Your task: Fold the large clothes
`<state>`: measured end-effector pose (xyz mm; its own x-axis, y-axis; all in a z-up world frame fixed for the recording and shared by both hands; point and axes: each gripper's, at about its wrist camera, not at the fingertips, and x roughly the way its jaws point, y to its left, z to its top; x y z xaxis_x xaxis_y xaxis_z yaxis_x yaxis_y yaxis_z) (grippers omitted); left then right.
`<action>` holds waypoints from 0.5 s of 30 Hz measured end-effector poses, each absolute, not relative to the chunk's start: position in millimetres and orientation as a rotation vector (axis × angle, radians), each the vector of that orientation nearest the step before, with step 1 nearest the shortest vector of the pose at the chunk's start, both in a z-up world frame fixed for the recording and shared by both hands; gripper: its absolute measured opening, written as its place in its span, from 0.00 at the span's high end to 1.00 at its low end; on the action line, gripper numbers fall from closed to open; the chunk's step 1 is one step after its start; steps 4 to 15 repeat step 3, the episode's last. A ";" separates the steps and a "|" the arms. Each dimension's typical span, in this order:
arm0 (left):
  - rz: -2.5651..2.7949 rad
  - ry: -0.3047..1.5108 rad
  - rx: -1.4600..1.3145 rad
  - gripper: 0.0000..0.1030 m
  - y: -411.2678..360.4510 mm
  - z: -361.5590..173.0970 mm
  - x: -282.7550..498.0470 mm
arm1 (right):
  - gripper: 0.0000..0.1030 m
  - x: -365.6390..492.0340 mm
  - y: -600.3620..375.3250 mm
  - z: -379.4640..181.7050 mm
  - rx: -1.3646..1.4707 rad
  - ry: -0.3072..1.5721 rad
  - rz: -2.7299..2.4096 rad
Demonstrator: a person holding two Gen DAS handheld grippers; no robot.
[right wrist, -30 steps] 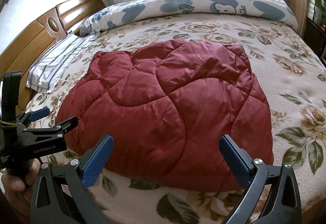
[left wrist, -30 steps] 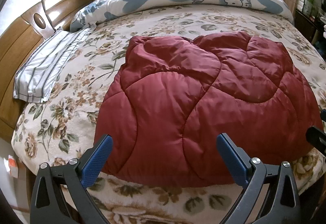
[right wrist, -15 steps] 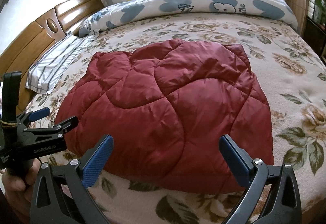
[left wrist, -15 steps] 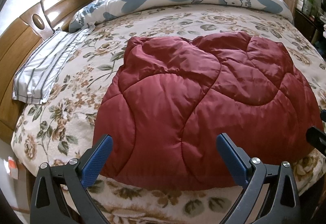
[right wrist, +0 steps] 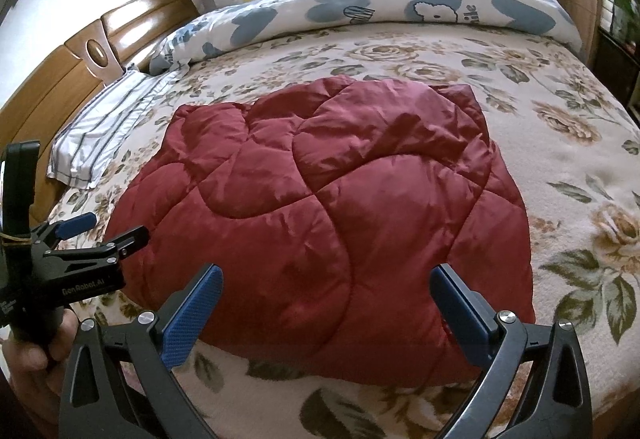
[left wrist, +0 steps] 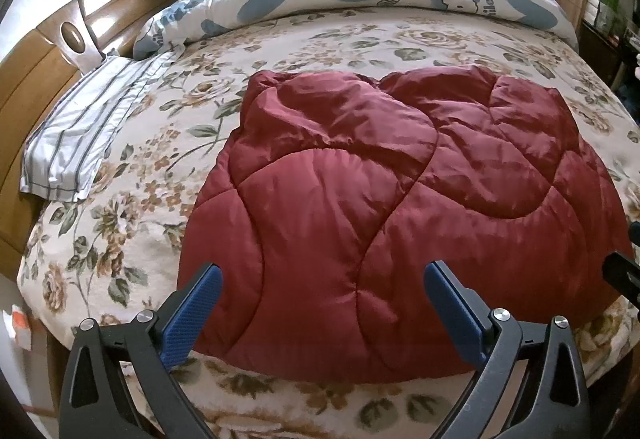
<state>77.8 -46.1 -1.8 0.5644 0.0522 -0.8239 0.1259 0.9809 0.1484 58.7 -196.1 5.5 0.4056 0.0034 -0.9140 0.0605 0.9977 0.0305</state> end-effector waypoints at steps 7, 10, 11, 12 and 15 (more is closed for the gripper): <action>-0.063 0.971 0.180 0.01 -44.8 -0.2 79.9 | 0.00 60.9 -197.6 5.2 0.063 1.153 -0.040; -0.063 0.971 0.180 0.01 -44.8 -0.2 79.9 | 0.00 60.9 -197.6 5.2 0.063 1.153 -0.040; -0.063 0.971 0.180 0.01 -44.8 -0.2 79.9 | 0.00 60.9 -197.6 5.2 0.063 1.153 -0.040; -0.063 0.971 0.180 0.01 -44.8 -0.2 79.9 | 0.00 60.9 -197.6 5.2 0.063 1.153 -0.040; -0.063 0.971 0.180 0.01 -44.8 -0.2 79.9 | 0.00 60.9 -197.6 5.2 0.063 1.153 -0.040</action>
